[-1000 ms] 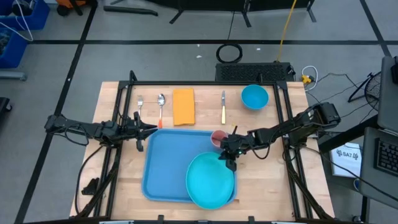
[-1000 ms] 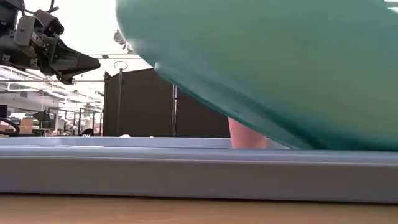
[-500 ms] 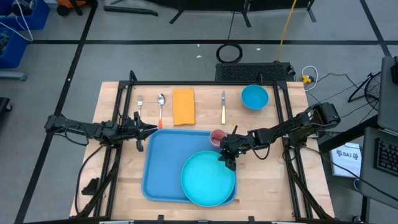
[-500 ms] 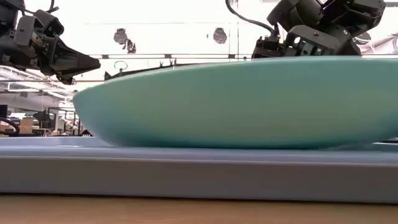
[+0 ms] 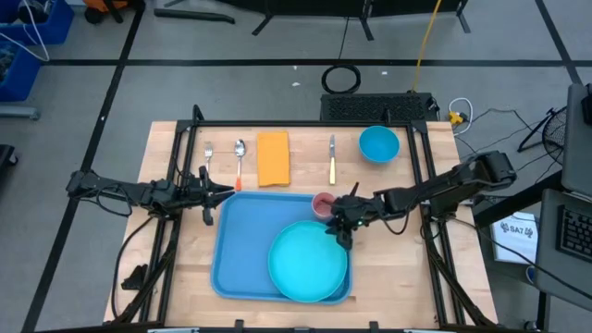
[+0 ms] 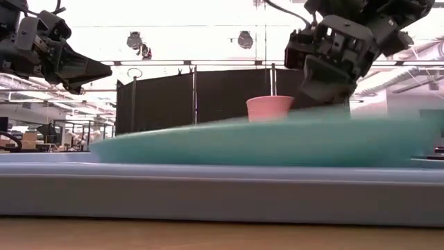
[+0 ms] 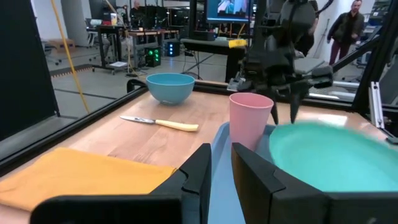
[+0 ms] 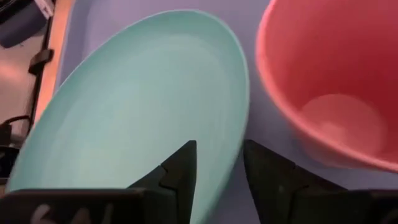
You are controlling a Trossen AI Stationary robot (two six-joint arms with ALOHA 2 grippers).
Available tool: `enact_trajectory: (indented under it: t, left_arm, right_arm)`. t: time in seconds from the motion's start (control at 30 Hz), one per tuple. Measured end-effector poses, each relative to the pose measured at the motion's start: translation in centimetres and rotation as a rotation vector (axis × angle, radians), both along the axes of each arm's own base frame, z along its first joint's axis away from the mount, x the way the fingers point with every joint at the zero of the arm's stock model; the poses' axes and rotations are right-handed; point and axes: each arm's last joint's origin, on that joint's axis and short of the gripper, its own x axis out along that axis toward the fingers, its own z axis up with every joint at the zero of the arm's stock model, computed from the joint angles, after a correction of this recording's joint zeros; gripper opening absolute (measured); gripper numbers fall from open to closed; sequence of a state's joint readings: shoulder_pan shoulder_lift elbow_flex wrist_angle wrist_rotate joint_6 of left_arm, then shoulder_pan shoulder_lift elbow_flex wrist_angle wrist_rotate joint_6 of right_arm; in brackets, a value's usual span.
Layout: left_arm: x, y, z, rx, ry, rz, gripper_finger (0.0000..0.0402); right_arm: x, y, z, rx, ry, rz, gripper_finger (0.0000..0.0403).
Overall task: Set up tray
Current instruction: Put the light blue plate on the blue serving tray below the pink cup, then put the blue bowl on the light blue plate
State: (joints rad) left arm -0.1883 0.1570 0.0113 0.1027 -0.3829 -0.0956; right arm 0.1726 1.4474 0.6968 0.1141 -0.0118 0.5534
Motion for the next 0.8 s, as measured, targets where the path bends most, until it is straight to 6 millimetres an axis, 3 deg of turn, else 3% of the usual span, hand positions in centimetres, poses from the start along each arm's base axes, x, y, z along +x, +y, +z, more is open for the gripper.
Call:
enact_trajectory:
  t: [0.37,0.5,0.67,0.8]
  left_arm:
    - [0.0,0.0,0.0,0.0,0.001,-0.015,0.0067]
    - [0.0,0.0,0.0,0.002,0.001,-0.016,0.0067]
    - [0.0,0.0,0.0,0.002,0.002,-0.017,0.0067]
    - [0.0,0.0,0.0,0.004,0.002,-0.018,0.0067]
  right_arm:
    - [-2.1,-0.6,3.6,-0.164,-0.096,-0.084,0.0125]
    - [-3.2,-1.8,5.3,-0.288,-0.139,-0.161,0.0125]
    - [-4.3,-2.9,7.4,-0.307,-0.236,-0.203,0.0125]
    - [-5.4,-4.1,7.9,-0.433,-0.198,-0.263,0.0125]
